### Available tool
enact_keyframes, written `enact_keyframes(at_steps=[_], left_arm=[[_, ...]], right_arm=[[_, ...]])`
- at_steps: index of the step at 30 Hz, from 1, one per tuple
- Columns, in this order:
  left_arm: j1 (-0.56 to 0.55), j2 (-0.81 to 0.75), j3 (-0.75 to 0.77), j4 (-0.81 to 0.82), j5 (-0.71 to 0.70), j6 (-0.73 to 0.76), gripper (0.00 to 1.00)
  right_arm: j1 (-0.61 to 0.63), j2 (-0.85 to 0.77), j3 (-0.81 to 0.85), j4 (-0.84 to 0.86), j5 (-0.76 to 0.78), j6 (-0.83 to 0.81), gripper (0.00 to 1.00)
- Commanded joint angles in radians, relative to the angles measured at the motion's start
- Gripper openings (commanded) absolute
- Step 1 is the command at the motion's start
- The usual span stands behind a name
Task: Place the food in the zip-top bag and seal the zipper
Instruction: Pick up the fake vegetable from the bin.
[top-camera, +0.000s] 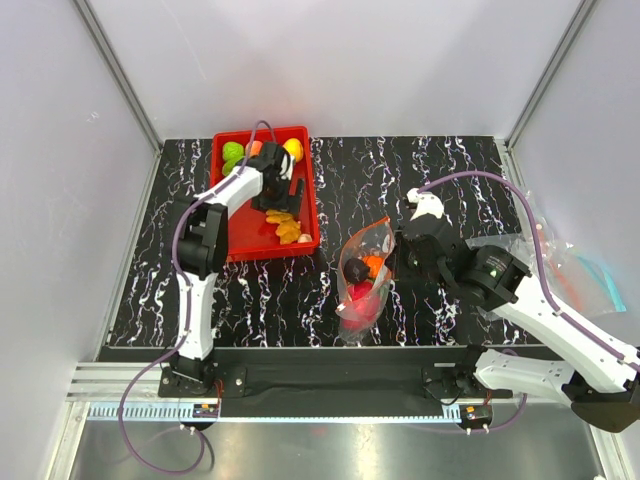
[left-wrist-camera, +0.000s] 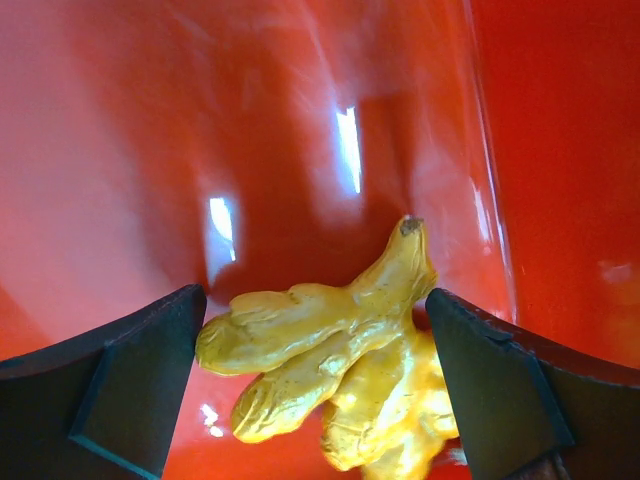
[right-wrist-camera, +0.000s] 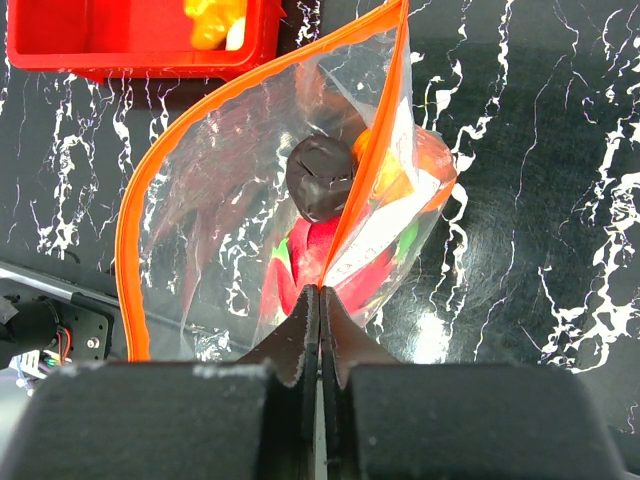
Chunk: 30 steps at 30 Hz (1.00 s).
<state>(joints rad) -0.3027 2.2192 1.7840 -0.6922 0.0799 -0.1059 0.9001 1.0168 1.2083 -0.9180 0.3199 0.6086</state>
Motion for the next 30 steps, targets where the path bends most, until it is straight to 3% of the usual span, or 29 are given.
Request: enact_keyframes(at_steps=[1,3,6,8,16,20,24,30], left_arm=[[-0.035,-0.061,-0.046,-0.018,0.040,-0.017,0.99],[-0.033,-0.067,-0.057,-0.013,0.056,-0.028,0.98],[-0.033,-0.084,-0.077,-0.021,0.080,-0.060,0.74],[-0.033,-0.108,-0.127,0.011,0.090,-0.078,0.53],[-0.030,-0.334,-0.264,0.108,0.141,-0.147,0.41],[-0.024,-0.449,-0.324,0.160,0.103,-0.173,0.29],[-0.012,-0.520,-0.350,0.180,0.095,-0.195,0.00],[-0.004,-0.547,-0.348,0.168,0.115,-0.202,0.00]], right_arm=[[-0.007,0.002,0.045,0.019,-0.007,-0.009,0.00],[-0.007,-0.001,0.045,0.022,-0.012,-0.009,0.00],[-0.006,-0.004,0.042,0.022,-0.015,-0.006,0.00],[-0.007,-0.012,0.037,0.021,-0.013,-0.003,0.00],[-0.006,-0.032,0.028,0.014,-0.016,0.005,0.00],[-0.006,-0.044,0.022,0.013,-0.019,0.011,0.00],[-0.007,-0.058,0.019,0.008,-0.021,0.016,0.00],[-0.006,-0.075,0.011,0.001,-0.015,0.022,0.00]])
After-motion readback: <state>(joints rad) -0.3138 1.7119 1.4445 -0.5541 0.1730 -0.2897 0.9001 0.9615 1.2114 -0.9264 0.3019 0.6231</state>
